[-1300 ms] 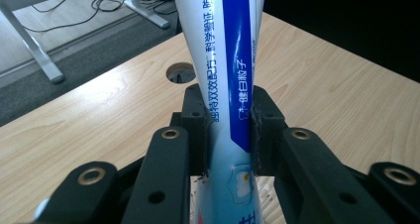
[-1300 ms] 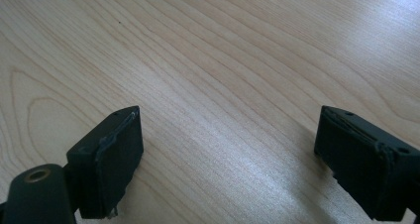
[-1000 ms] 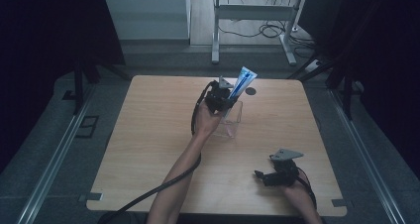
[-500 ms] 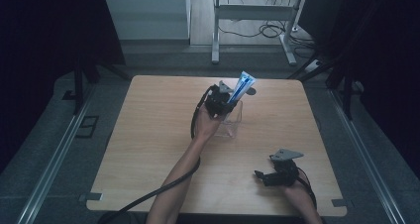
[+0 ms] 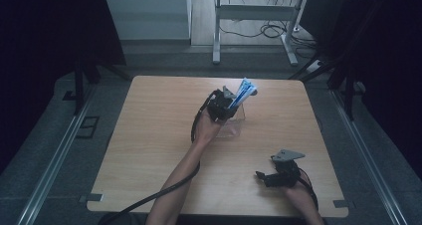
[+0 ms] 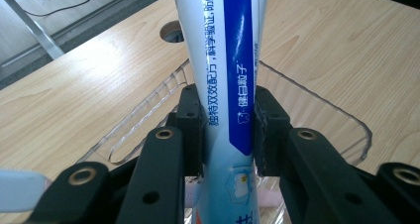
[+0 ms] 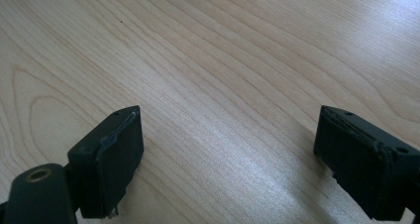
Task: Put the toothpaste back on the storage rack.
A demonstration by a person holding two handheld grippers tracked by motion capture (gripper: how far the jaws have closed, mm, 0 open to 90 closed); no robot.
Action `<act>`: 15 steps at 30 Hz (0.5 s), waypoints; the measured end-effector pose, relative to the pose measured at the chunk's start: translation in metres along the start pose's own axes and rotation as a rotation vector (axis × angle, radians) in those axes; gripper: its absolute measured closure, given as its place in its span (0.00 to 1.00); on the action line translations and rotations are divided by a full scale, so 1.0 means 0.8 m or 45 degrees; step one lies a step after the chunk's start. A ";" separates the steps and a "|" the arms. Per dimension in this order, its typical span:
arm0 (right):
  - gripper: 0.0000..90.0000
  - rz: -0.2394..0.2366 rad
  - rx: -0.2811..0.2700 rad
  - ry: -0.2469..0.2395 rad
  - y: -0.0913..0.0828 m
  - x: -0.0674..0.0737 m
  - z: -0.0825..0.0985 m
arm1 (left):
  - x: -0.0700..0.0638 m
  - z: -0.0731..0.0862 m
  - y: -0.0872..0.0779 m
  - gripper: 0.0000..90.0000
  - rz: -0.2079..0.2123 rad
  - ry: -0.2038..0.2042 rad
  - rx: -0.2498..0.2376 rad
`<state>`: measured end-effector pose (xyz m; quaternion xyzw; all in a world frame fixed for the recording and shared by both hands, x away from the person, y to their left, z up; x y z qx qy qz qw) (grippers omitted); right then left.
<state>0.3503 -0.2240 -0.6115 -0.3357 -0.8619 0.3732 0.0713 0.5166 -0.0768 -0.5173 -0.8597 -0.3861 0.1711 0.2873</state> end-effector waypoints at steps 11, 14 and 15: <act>0.13 0.000 0.000 0.000 0.000 0.000 0.000 | -0.003 0.002 -0.006 0.71 0.012 -0.009 -0.019; 0.13 0.000 0.000 0.000 0.000 0.000 0.000 | -0.004 0.002 -0.008 0.67 0.025 -0.010 -0.026; 0.13 0.000 0.000 0.000 0.000 0.000 0.000 | -0.005 0.002 -0.009 0.66 0.027 -0.008 -0.028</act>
Point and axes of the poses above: each handheld gripper's, and its own axes: y roughly forward along the jaws, z roughly out of its underside, x roughly to its left, the point moved 10 cm from there along y, roughly forward along the jaws, and after that the axes turned 10 degrees about -y, right-handed, at the moved point
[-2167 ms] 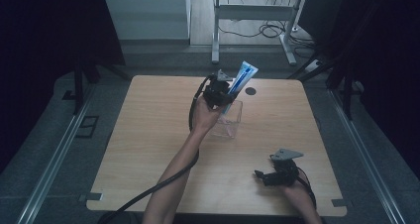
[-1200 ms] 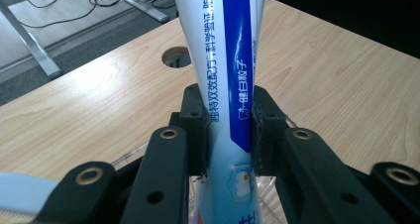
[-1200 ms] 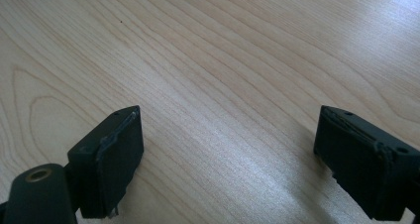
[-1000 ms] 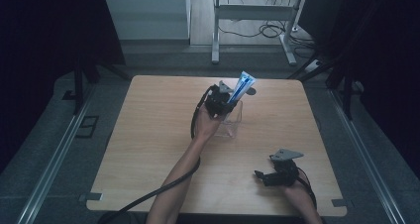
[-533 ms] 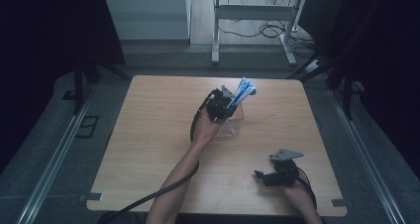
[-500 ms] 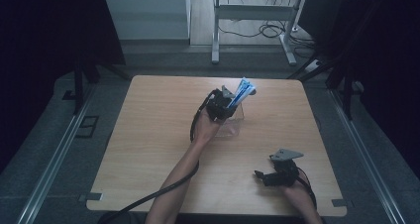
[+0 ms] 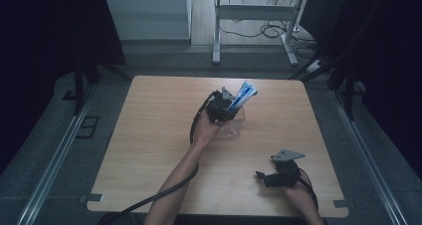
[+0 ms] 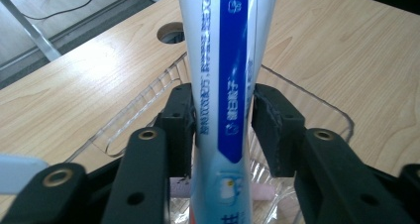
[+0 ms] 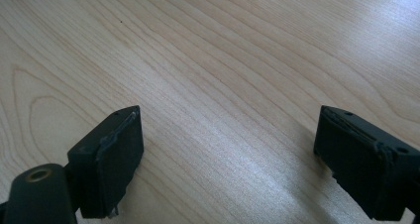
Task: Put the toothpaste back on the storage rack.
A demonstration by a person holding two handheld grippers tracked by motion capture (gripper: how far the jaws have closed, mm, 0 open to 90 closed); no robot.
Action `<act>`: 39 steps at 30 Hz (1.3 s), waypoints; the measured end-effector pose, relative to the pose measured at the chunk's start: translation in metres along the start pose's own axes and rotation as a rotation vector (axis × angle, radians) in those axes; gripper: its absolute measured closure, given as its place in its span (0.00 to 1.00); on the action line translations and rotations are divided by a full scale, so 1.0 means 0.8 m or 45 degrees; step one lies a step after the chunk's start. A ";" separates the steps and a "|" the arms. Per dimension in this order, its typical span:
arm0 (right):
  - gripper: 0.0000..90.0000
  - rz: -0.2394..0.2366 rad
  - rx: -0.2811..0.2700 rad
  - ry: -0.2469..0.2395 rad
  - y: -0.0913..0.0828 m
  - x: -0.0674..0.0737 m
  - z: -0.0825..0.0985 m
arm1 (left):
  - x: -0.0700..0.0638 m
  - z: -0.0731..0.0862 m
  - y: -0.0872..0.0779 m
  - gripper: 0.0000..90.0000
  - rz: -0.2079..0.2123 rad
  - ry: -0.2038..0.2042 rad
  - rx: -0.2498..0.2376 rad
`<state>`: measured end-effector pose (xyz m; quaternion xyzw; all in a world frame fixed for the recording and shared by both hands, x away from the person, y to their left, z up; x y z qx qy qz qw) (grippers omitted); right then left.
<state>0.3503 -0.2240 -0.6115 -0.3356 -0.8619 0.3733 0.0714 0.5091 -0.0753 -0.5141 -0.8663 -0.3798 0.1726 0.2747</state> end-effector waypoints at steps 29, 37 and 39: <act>0.13 0.000 0.000 0.000 0.000 0.000 0.000 | -0.009 0.000 -0.028 0.21 0.130 -0.064 0.003; 0.13 0.000 0.000 0.000 0.000 0.000 0.000 | -0.013 -0.001 -0.040 0.15 0.164 -0.081 -0.005; 0.13 0.000 0.000 0.000 0.000 0.000 0.000 | -0.014 -0.001 -0.042 0.15 0.169 -0.078 -0.008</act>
Point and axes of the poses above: each handheld gripper's, and its own axes: y roughly forward along the jaws, z roughly out of its underside, x roughly to its left, the point moved 10 cm from there along y, roughly forward along the jaws, and after that the axes turned 10 degrees about -y, right-handed, at the moved point
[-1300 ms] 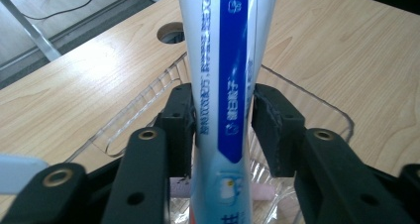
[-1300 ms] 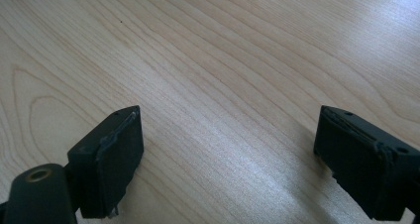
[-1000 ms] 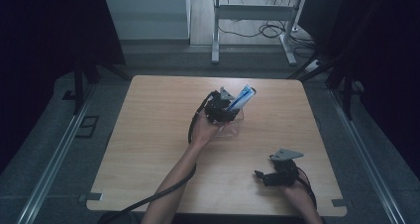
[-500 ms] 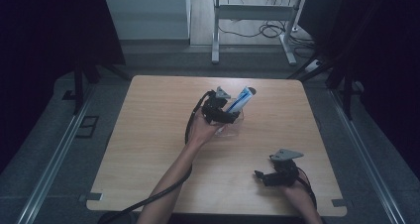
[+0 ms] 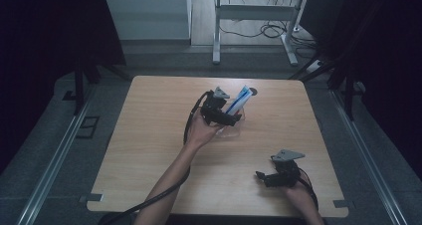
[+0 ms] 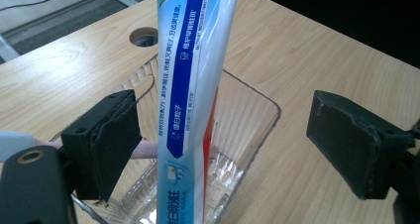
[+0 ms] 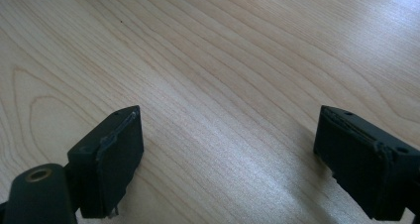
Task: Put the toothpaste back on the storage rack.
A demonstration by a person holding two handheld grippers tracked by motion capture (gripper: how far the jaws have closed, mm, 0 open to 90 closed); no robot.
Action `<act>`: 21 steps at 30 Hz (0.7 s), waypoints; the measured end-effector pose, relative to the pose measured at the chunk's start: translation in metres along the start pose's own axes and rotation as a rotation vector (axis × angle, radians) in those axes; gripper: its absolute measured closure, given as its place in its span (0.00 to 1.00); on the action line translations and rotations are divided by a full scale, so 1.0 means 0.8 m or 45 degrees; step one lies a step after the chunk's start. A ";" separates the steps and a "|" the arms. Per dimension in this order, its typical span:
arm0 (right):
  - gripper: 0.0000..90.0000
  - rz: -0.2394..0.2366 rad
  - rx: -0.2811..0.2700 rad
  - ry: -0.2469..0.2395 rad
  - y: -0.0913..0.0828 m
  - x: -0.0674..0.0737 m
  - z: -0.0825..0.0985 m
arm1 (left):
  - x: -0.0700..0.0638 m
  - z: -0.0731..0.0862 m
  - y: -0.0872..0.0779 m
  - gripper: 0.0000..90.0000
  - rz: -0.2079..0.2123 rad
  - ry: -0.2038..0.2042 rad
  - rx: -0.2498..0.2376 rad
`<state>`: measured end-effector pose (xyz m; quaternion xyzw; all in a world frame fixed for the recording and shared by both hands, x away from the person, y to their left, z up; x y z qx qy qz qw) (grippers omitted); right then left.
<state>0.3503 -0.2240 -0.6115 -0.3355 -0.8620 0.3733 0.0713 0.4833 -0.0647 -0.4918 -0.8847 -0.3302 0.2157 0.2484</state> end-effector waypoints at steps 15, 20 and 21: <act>0.13 -0.001 0.000 0.001 0.000 0.000 0.000 | -0.006 0.006 -0.019 0.09 0.015 0.042 -0.007; 0.13 -0.001 0.000 0.001 0.000 0.000 0.000 | -0.010 0.010 -0.022 0.06 0.020 0.037 -0.013; 0.13 -0.001 0.000 0.001 0.000 0.000 0.000 | -0.010 0.011 -0.023 0.05 0.014 0.042 -0.013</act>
Point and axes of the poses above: each handheld gripper's, and its own axes: y roughly forward along the jaws, z roughly out of its underside, x roughly to its left, the point moved 10 cm from there along y, roughly forward along the jaws, and after that the axes turned 10 degrees about -y, right-handed, at the moved point
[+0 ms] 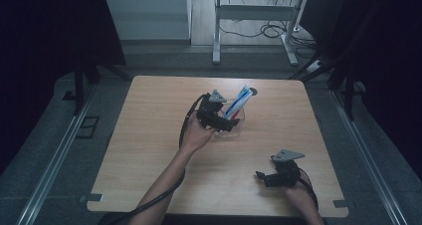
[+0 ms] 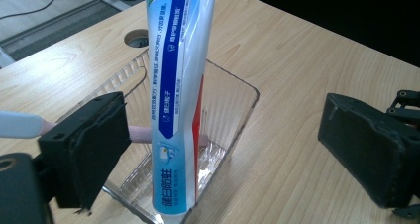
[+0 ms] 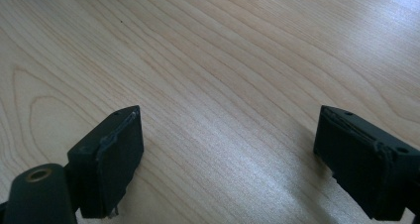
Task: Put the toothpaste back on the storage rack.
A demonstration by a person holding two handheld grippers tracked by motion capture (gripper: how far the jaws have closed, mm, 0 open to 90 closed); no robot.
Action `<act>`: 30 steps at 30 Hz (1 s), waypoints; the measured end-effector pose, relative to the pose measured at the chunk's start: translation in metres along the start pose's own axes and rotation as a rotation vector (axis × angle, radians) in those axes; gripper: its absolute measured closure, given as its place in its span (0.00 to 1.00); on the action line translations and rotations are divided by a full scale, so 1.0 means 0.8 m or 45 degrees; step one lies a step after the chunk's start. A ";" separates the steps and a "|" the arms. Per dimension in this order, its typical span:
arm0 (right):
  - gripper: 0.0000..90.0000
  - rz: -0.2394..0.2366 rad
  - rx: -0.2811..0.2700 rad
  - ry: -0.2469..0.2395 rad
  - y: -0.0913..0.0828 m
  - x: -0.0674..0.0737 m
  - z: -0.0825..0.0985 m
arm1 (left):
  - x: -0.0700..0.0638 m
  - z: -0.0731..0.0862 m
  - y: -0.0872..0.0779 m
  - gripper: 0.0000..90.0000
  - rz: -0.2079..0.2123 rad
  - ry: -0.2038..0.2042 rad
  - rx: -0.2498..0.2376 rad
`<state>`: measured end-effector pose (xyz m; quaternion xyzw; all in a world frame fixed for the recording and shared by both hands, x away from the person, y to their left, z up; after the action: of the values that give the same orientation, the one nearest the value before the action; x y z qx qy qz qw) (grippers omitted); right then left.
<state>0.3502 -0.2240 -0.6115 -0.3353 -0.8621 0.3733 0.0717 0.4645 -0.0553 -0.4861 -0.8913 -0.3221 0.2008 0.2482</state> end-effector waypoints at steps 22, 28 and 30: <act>0.13 0.001 0.001 0.000 0.000 0.000 0.000 | 0.006 0.023 -0.025 0.00 -0.011 0.010 0.002; 0.13 0.001 0.001 0.000 0.000 0.000 0.000 | 0.007 0.031 -0.033 0.01 -0.007 0.016 0.012; 0.13 0.001 0.001 -0.001 0.000 0.000 0.000 | 0.007 0.034 -0.036 0.01 -0.011 0.018 0.013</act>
<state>0.3502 -0.2240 -0.6115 -0.3356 -0.8617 0.3738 0.0714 0.4409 -0.0238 -0.4928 -0.8901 -0.3230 0.1949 0.2557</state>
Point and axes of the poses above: each handheld gripper's, and its own axes: y roughly forward along the jaws, z roughly out of its underside, x roughly to its left, the point moved 10 cm from there along y, roughly forward along the jaws, and after that the axes turned 10 degrees about -y, right-handed, at the moved point
